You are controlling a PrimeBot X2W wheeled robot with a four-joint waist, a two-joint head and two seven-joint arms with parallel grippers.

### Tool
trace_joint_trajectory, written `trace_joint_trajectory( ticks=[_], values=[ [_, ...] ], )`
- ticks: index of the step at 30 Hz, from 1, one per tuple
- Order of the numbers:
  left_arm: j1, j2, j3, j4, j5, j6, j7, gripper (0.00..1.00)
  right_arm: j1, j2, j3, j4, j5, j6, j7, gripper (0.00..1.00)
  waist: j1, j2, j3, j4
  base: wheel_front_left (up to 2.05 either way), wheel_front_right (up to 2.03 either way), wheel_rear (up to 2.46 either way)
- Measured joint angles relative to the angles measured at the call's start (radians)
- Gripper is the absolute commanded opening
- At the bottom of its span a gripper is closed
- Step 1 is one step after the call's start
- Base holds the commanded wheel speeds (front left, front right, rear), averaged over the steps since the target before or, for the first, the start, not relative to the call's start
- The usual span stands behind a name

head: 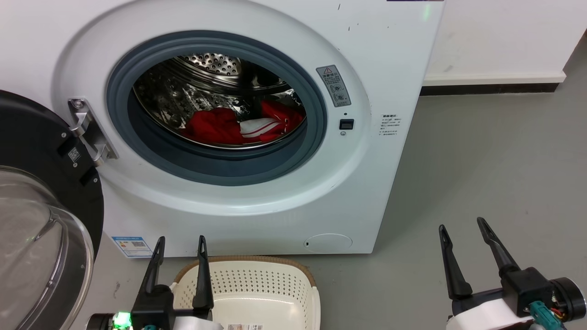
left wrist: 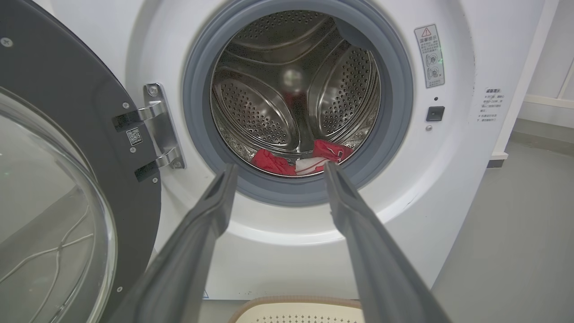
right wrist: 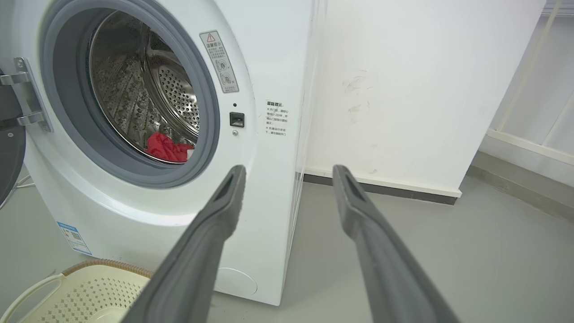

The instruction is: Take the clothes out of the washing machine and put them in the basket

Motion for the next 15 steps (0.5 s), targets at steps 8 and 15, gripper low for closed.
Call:
trace_joint_trajectory(
  ticks=[8, 15],
  values=[
    [0.002, -0.008, 0.008, 0.007, 0.026, -0.009, -0.004, 1.00, 0.000, 0.000, -0.001, 0.007, -0.031, 0.000, -0.005, 1.00, 0.0000, 0.0000, 0.001, -0.001, 0.00, 0.00, 0.00],
    [0.002, -0.017, 0.017, 0.016, 0.027, -0.020, -0.004, 1.00, 0.000, 0.000, -0.001, 0.007, -0.031, 0.000, -0.005, 1.00, 0.0000, 0.0000, 0.003, -0.001, 0.00, 0.00, 0.00]
  ],
)
